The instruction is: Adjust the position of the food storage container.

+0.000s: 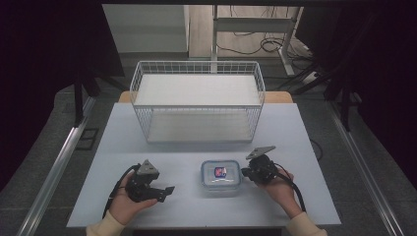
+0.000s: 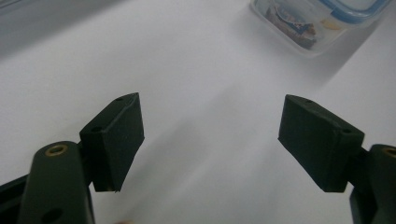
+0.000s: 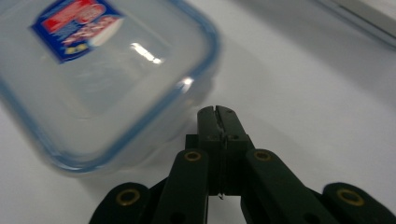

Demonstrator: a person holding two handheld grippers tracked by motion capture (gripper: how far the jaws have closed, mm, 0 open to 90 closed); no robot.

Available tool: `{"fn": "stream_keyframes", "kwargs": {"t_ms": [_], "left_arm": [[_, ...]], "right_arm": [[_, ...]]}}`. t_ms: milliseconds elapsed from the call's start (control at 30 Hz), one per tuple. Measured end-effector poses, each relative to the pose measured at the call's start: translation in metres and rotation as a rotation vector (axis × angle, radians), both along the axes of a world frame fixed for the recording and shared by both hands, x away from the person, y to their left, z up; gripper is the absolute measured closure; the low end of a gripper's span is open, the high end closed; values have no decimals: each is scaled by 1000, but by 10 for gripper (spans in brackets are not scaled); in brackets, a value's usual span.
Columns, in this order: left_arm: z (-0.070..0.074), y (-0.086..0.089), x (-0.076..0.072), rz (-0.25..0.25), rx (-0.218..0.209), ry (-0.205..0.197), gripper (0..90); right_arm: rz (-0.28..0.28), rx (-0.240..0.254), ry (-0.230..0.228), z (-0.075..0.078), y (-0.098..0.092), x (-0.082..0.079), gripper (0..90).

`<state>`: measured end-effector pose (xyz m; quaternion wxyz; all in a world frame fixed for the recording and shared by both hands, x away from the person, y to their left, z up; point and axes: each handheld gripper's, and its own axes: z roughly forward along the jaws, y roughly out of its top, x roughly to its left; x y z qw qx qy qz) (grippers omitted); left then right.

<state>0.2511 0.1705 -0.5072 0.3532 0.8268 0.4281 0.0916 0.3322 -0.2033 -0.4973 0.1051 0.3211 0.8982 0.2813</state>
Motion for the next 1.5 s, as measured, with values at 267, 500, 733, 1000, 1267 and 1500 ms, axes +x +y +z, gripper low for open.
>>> {"fn": "stream_keyframes", "kwargs": {"t_ms": [267,500,733,1000,1267,1500], "left_arm": [[1,2,0,7,-5,-4,221],[0,3,1,14,-4,0,223],[-1,3,2,15,-3,0,224],[-2,3,1,13,4,-3,225],[0,4,1,14,-3,-10,224],[0,5,1,14,-6,-18,224]], "right_arm": [[36,9,9,-1,14,-5,893],[73,8,-6,0,29,-9,893],[96,12,-2,0,44,-10,892],[88,5,-12,-3,50,-9,892],[52,69,-28,8,39,-14,893],[-31,267,-30,19,10,-29,865]]}}
